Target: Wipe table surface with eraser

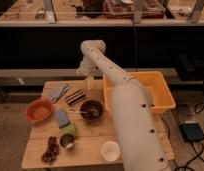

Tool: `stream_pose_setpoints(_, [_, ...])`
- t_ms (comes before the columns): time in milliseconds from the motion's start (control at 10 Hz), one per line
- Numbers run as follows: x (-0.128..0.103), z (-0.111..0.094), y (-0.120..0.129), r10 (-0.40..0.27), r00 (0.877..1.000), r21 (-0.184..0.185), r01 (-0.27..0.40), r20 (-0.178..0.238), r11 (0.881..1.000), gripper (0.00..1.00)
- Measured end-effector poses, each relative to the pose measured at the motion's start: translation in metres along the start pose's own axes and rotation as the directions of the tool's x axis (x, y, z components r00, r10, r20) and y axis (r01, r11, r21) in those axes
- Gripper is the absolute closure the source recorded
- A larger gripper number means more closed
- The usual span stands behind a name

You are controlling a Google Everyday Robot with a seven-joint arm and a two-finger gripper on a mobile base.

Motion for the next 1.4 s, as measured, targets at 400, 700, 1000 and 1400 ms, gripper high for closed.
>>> stream_pose_setpoints(400, [-0.012,0.029,0.0,-0.017,1.0,0.025,0.018,-0.02,1.0,0.2])
stream_pose_setpoints(700, [-0.018,0.041,-0.008,-0.026,1.0,0.027,0.027,-0.014,0.999,0.2])
stream_pose_setpoints(1000, [-0.016,0.069,-0.006,-0.017,1.0,0.003,0.017,0.01,1.0,0.2])
stream_pose_setpoints(1400, [-0.032,0.087,-0.002,-0.024,0.999,-0.026,0.025,0.032,0.999,0.2])
